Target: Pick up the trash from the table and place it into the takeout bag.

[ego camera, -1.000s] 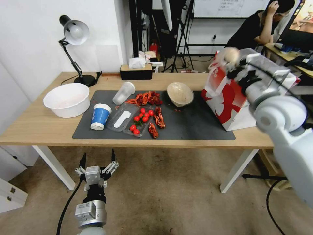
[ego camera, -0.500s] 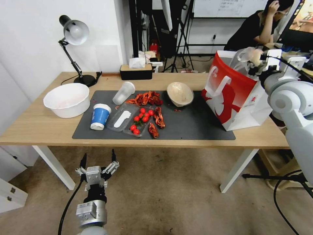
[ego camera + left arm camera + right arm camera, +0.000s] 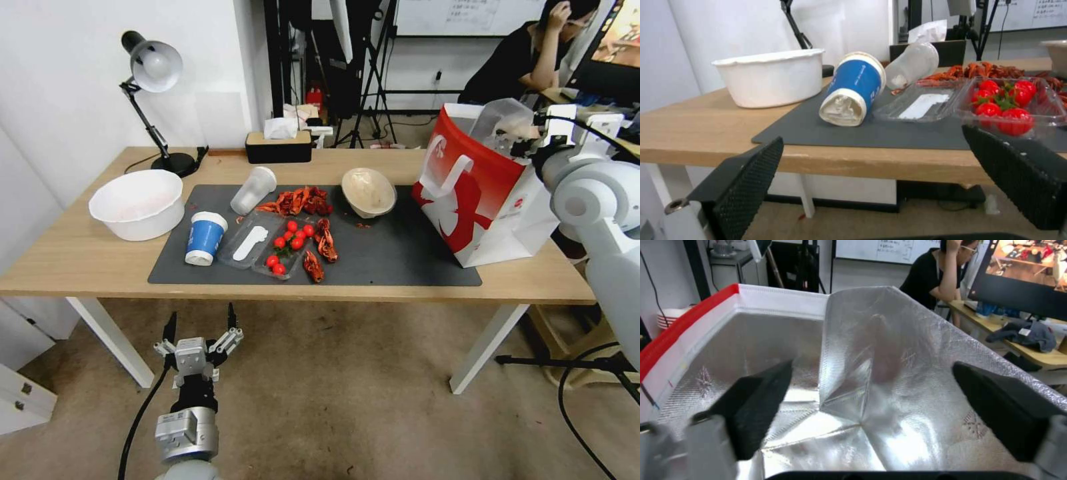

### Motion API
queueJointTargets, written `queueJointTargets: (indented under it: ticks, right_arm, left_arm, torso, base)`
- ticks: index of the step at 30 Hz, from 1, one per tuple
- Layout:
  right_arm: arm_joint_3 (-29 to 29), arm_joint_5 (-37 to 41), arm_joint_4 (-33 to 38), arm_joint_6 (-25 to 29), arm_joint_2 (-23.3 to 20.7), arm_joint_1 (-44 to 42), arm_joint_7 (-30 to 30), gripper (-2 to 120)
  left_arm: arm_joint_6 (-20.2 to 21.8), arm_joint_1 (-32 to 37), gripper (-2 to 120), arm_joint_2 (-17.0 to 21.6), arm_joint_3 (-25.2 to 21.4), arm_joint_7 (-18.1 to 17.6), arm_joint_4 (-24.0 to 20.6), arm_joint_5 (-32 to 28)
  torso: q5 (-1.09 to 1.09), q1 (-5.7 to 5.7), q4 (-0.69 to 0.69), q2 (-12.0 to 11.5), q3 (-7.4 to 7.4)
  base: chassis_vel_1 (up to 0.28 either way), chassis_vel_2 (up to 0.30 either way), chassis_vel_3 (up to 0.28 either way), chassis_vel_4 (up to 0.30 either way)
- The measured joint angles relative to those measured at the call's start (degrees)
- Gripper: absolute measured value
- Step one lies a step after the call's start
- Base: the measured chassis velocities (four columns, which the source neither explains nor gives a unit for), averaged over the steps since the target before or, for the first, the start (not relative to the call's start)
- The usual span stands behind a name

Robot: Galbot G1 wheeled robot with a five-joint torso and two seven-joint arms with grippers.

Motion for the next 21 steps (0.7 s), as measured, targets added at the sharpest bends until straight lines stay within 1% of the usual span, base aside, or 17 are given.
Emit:
queueJointTargets:
  ticks: [1,2,16,17,19,20,21]
  right_arm:
    - [-0.01,0.03,0.04,0.0,-0.1,-0.02,0.0,97]
    - [-0.01,0.07,0.07,-0.01,-0.17,-0.06,0.0,99]
    - [0.77,0.57,1.33,0.23,-0.41,-1.06,-0.28,100]
    - [0.9,0.73,1.69,0.68,-0.44,-1.2,-0.52,100]
    - [1.29,0.98,2.6,3.27,-0.51,-1.89,-2.55,100]
    - [1.29,0.98,2.6,3.27,-0.51,-1.89,-2.55,100]
    - [1.44,0.96,3.23,6.6,-0.54,-2.65,-4.82,100]
  left_arm:
    - [-0.04,0.15,100,-0.06,0.06,0.0,-0.05,0.15]
    - [-0.07,0.26,100,-0.11,0.12,0.0,-0.12,0.27]
    - [-0.13,0.61,100,-0.3,0.23,0.0,-0.66,0.58]
    - [-0.13,0.61,100,-0.31,0.23,0.0,-0.66,0.58]
    - [-0.15,0.57,100,-0.32,0.22,0.08,-0.69,0.59]
    - [-0.15,0.57,100,-0.32,0.22,0.08,-0.69,0.59]
    - [-0.16,0.52,100,-0.32,0.21,0.17,-0.71,0.58]
  torso:
    - [0.0,0.0,0.0,0.0,0.0]
    - [0.0,0.0,0.0,0.0,0.0]
    - [0.0,0.0,0.0,0.0,0.0]
    - [0.0,0.0,0.0,0.0,0.0]
    - [0.0,0.0,0.0,0.0,0.0]
    - [0.0,0.0,0.0,0.0,0.0]
    - [0.0,0.0,0.0,0.0,0.0]
  base:
    - [0.0,0.0,0.0,0.0]
    - [0.0,0.0,0.0,0.0]
    - [0.0,0.0,0.0,0.0]
    - [0.0,0.0,0.0,0.0]
    - [0.0,0.0,0.0,0.0]
    - [0.0,0.0,0.0,0.0]
    - [0.0,0.0,0.0,0.0]
